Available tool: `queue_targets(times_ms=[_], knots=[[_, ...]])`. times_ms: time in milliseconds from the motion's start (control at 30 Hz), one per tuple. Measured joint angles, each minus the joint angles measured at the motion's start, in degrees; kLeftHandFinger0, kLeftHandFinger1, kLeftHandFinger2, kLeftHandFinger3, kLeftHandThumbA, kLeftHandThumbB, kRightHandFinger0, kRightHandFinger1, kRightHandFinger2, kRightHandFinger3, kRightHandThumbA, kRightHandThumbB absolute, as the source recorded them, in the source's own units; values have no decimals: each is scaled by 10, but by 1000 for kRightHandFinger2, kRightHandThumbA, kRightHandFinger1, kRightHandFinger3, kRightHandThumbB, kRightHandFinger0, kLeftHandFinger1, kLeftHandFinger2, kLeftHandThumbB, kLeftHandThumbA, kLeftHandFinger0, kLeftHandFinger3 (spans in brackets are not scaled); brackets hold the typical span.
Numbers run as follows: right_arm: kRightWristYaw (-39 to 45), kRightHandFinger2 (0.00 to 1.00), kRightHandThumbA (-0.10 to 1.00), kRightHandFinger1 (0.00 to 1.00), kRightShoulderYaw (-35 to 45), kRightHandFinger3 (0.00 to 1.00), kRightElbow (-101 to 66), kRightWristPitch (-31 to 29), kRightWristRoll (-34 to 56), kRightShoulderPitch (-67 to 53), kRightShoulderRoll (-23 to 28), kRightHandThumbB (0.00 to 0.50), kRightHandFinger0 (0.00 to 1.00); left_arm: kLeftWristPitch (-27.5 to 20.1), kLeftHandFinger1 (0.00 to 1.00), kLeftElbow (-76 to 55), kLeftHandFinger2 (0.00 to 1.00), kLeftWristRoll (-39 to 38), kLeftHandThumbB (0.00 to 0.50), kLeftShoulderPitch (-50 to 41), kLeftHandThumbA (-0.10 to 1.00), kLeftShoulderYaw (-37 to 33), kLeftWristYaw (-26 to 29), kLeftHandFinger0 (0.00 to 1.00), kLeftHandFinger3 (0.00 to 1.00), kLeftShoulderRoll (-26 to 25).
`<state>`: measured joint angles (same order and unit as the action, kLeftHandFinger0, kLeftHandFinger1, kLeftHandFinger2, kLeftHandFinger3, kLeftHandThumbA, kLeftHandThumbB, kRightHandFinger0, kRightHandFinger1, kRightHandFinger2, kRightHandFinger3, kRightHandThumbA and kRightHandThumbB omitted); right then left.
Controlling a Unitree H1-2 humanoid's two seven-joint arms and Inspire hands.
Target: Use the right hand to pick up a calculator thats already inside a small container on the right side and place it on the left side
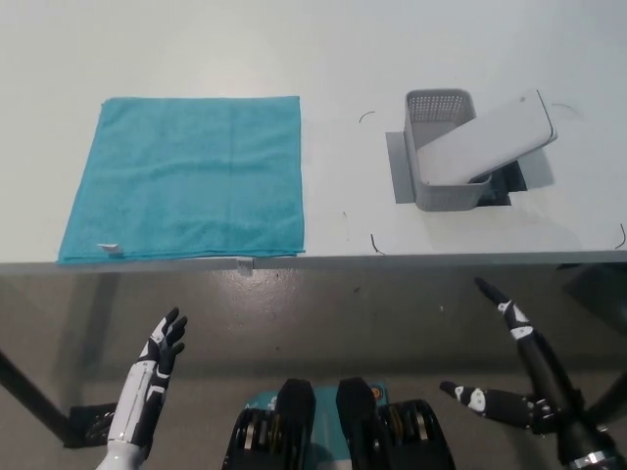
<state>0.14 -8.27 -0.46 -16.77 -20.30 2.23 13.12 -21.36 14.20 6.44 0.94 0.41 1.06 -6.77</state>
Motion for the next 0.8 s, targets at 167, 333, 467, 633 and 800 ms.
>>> queue_targets(times_ms=[167,333,467,633,800], knots=[[26,1000,691,1000,3,1000,-96,33,-60,7,20,374,1000,0,1000,0,1000,0,6,0,1000,0,0,1000,1000,0],[63,1000,621,1000,3,1000,-157,69,-121,40,31,418,1000,0,1000,3,1000,0,3,0,1000,0,0,1000,1000,0],[93,1000,810,1000,2,1000,-171,96,-168,81,38,458,1000,0,1000,3,1000,0,14,0,1000,0,0,1000,1000,0],[136,1000,1000,1000,-4,1000,-171,128,-228,144,52,436,1000,0,1000,3,1000,0,8,0,1000,0,0,1000,1000,0],[174,1000,1000,1000,-14,1000,-156,155,-287,196,66,410,1000,0,1000,4,1000,0,0,1,1000,0,0,1000,1000,1]])
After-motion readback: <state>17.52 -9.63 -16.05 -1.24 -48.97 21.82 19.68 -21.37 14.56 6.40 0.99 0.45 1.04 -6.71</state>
